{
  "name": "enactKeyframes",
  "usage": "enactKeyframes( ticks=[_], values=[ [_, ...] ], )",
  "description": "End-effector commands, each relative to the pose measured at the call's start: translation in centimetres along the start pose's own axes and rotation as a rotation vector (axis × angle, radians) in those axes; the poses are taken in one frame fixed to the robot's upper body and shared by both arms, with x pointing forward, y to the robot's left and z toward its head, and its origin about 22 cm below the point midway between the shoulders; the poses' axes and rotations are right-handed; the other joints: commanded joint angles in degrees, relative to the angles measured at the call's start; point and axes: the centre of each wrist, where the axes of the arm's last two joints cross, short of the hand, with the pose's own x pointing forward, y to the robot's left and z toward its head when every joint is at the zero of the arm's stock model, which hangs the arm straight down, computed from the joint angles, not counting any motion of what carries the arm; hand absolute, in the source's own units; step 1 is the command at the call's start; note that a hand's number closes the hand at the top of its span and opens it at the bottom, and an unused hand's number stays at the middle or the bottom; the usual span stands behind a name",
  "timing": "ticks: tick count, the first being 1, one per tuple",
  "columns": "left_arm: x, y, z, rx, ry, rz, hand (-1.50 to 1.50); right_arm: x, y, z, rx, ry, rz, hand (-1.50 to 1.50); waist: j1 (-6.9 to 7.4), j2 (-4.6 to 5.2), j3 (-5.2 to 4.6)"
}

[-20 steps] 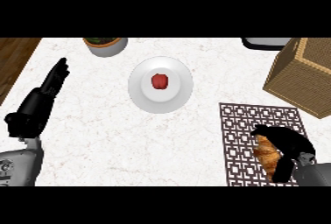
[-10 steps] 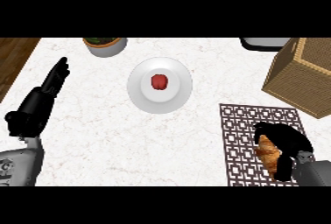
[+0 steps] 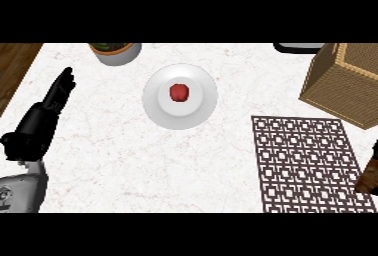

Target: Pick the croissant from the placemat and place it in the basket

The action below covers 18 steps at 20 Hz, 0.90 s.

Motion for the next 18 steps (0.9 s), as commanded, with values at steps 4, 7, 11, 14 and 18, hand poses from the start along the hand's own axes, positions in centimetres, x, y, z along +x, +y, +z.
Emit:
enactKeyframes(
  ticks=[4, 7, 11, 14, 18],
  values=[
    [0.1, 0.0, -0.1, 0.0, -0.021, 0.015, 0.0, -11.7, -4.7, 4.1, -0.329, 0.281, -0.179, 1.5, 0.78, 0.64, 0.58],
    [-0.3, -0.7, -0.1, -0.015, -0.023, 0.012, 0.0, -13.1, -8.8, 5.0, -0.556, 0.263, -0.316, 1.5, 1.26, 0.51, 0.46],
    [-0.5, 0.5, 0.0, -0.009, -0.003, 0.009, 0.0, -14.0, -10.9, 5.6, -0.784, 0.068, -0.576, 1.5, 1.28, -0.09, 0.39],
    [0.3, 0.3, -0.4, -0.026, -0.012, 0.002, 0.0, -15.1, -14.4, 7.2, -0.876, -0.079, -0.689, 1.5, 1.92, -0.1, 0.25],
    [0.2, -1.7, -0.6, -0.054, -0.03, 0.011, 0.0, -16.3, -18.7, 9.4, -0.912, -0.159, -0.678, 1.5, 3.19, 0.38, 0.06]
  ],
)
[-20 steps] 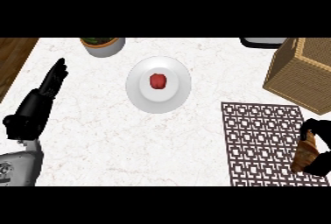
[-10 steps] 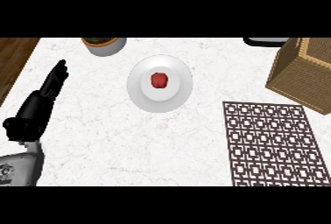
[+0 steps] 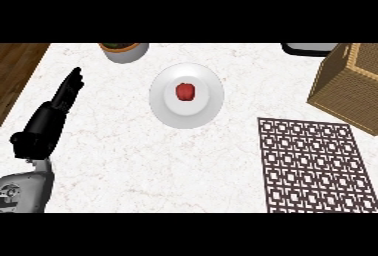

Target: Pick the croissant from the placemat and place it in the basket

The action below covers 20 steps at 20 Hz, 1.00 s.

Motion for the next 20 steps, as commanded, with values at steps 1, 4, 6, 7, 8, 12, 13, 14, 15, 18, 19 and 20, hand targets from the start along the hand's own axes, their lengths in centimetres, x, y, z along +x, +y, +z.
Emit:
enactKeyframes(
  ticks=[1, 4, 6, 7, 8, 12, 13, 14, 15, 18, 19, 20],
  values=[
    [-0.4, -0.6, 0.3, -0.012, -0.021, -0.002, 0.0, 2.1, -4.3, -1.8, -0.029, -0.092, -0.105, 1.5, 1.02, 0.07, -0.22],
    [1.2, 0.6, -1.1, -0.018, -0.001, -0.003, 0.0, 3.4, -4.6, -2.9, 0.013, -0.143, -0.146, 1.5, 1.1, 0.1, -0.21],
    [0.2, -0.6, -1.3, -0.025, -0.023, 0.0, 0.0, 6.3, -4.8, -4.9, 0.071, -0.145, -0.163, 1.5, 1.58, 0.3, -0.33],
    [-0.3, 0.1, -1.0, -0.016, -0.025, 0.01, 0.0, 6.8, -4.7, -5.3, 0.085, -0.142, -0.173, 1.5, 1.82, 0.33, -0.33],
    [1.4, -1.3, -1.3, -0.019, -0.025, -0.005, 0.0, 7.7, -5.3, -5.7, 0.094, -0.126, -0.161, 1.5, 1.74, 0.15, -0.31],
    [1.2, 0.2, -2.4, -0.022, -0.013, 0.001, 0.0, 11.3, -3.9, -7.9, 0.171, -0.141, -0.156, 1.5, 1.56, 0.2, -0.38],
    [0.7, -0.2, -1.9, -0.003, -0.019, -0.017, 0.0, 10.7, -2.8, -7.9, 0.18, -0.129, -0.161, 1.5, 1.25, 0.16, -0.35],
    [-0.1, -0.5, -0.6, -0.031, -0.016, 0.011, 0.0, 11.6, -1.2, -8.5, 0.198, -0.136, -0.16, 1.5, 1.54, 0.07, -0.37],
    [0.0, -0.8, -0.6, -0.021, -0.034, -0.003, 0.0, 13.8, -2.4, -9.3, 0.216, -0.11, -0.151, 1.5, 2.07, 0.13, -0.43],
    [0.2, 0.8, -0.4, -0.004, -0.021, -0.009, 0.0, 16.7, -0.3, -10.6, 0.245, -0.088, -0.14, 1.5, 1.67, -0.03, -0.44],
    [1.3, 0.0, -0.7, -0.019, 0.002, 0.0, 0.0, 16.1, 0.2, -10.6, 0.262, -0.067, -0.172, 1.5, 0.88, -0.21, -0.39],
    [0.7, -0.5, 0.1, -0.034, -0.018, -0.008, 0.0, 17.1, 2.5, -11.1, 0.279, -0.062, -0.161, 1.5, 1.86, 0.04, -0.39]
  ],
)
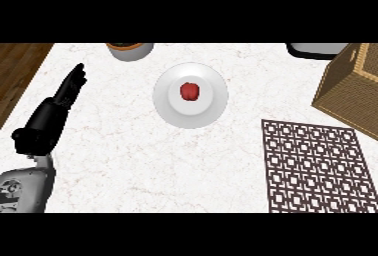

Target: Pick the croissant from the placemat and place it in the basket

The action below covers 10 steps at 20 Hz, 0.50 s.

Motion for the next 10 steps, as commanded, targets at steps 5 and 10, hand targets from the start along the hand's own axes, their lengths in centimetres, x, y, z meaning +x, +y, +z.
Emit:
enactKeyframes(
  ticks=[5, 10],
  values=[
    [-1.5, 0.1, 1.0, -0.016, 0.008, -0.002, 0.0, 2.2, 5.3, -3.1, 0.18, 0.081, 0.075, 1.5, -0.43, 0.12, 0.01],
    [-0.8, 0.4, 0.2, 0.021, 0.002, -0.007, 0.0, 2.5, 5.5, -3.4, 0.22, 0.165, 0.14, 1.5, -0.74, 0.15, 0.03]
  ],
)
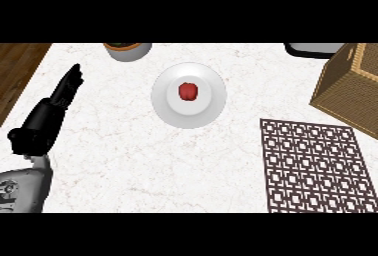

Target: Pick the croissant from the placemat and place it in the basket

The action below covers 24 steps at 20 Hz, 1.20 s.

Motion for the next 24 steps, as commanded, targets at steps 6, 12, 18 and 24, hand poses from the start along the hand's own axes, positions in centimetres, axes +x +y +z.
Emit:
enactKeyframes(
  ticks=[6, 12, 18, 24],
  values=[
    [-0.2, -0.7, 0.2, 0.013, 0.002, -0.002, 0.0, -0.6, 1.5, -0.3, 0.047, 0.122, 0.329, 1.5, -0.38, 0.07, 0.02],
    [-0.5, -1.8, 0.0, -0.006, -0.001, 0.007, 0.0, 0.3, 2.6, -1.3, 0.128, 0.12, 0.36, -1.5, 0.02, 0.14, 0.03],
    [0.1, 1.1, 0.3, -0.01, 0.005, -0.003, 0.0, -2.0, 2.5, -0.8, 0.198, 0.1, 0.246, -1.5, 0.53, 0.19, 0.09],
    [-0.5, -0.9, 0.1, 0.004, 0.016, 0.005, 0.0, -0.2, -0.1, -0.4, 0.04, 0.007, -0.065, -1.5, -0.29, 0.06, 0.06]
  ],
)
